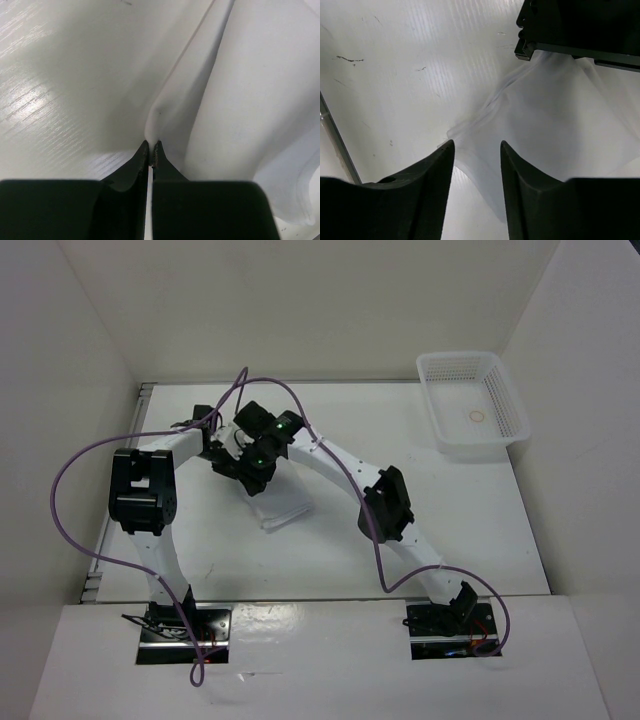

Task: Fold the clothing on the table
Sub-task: Fold the skirt

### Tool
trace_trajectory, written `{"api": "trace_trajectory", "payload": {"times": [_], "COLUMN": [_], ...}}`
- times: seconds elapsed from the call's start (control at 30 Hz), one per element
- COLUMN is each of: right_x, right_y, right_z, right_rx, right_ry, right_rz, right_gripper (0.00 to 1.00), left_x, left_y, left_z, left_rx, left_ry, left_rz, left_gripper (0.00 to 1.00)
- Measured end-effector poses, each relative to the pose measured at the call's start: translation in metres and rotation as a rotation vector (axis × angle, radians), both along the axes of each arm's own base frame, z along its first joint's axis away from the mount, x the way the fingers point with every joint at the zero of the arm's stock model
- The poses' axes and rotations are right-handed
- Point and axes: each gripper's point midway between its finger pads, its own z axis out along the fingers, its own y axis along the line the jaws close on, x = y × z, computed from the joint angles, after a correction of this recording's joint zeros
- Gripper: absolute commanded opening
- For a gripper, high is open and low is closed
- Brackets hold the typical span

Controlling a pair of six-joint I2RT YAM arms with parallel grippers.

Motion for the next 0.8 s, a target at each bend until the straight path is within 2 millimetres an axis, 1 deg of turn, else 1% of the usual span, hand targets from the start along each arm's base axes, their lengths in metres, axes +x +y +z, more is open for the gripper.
{"api": "trace_trajectory", "payload": {"times": [0.07,0.13,0.2,0.37,0.43,0.5,0.53,0.6,0.63,0.7,0.73,0.77,0.8], "right_x": [-0.001,-0.002,-0.002,0.000,0.000,-0.004,-0.007,-0.013,-0.015,-0.021,-0.022,-0.022,-0.022], "right_y": [0.000,0.000,0.000,0.000,-0.004,-0.016,-0.022,-0.037,-0.045,-0.062,-0.069,-0.077,-0.084], "right_z": [0.000,0.000,0.000,0.000,-0.002,-0.005,-0.005,-0.002,0.001,0.012,0.019,0.027,0.035], "right_rx": [-0.001,-0.002,-0.003,-0.006,-0.018,-0.053,-0.070,-0.102,-0.114,-0.135,-0.136,-0.136,-0.133], "right_ry": [0.001,0.001,0.001,-0.008,-0.017,-0.018,-0.022,-0.035,-0.048,-0.082,-0.107,-0.133,-0.159], "right_rz": [0.002,0.003,0.003,0.006,0.006,0.002,-0.001,-0.006,-0.010,-0.019,-0.028,-0.040,-0.052], "right_gripper": [0.53,0.55,0.58,0.60,0.61,0.62,0.62,0.63,0.65,0.66,0.68,0.68,0.69], "left_x": [0.000,0.000,0.000,-0.001,-0.001,0.000,0.001,0.010,0.016,0.029,0.032,0.034,0.033], "left_y": [0.000,0.000,0.000,0.002,0.010,0.022,0.032,0.058,0.073,0.103,0.115,0.125,0.130], "left_z": [0.000,0.000,0.000,0.000,0.003,0.012,0.019,0.039,0.053,0.087,0.103,0.122,0.138], "left_rx": [0.000,0.000,0.000,0.011,0.036,0.062,0.073,0.101,0.115,0.155,0.173,0.190,0.206], "left_ry": [0.000,0.001,0.000,0.002,-0.001,-0.010,-0.018,-0.058,-0.085,-0.175,-0.215,-0.259,-0.298], "left_rz": [0.000,0.000,0.000,0.004,0.022,0.049,0.073,0.130,0.168,0.236,0.266,0.293,0.308], "left_gripper": [0.00,0.00,0.00,0.00,0.04,0.10,0.18,0.33,0.49,0.69,0.79,0.93,0.97]}}
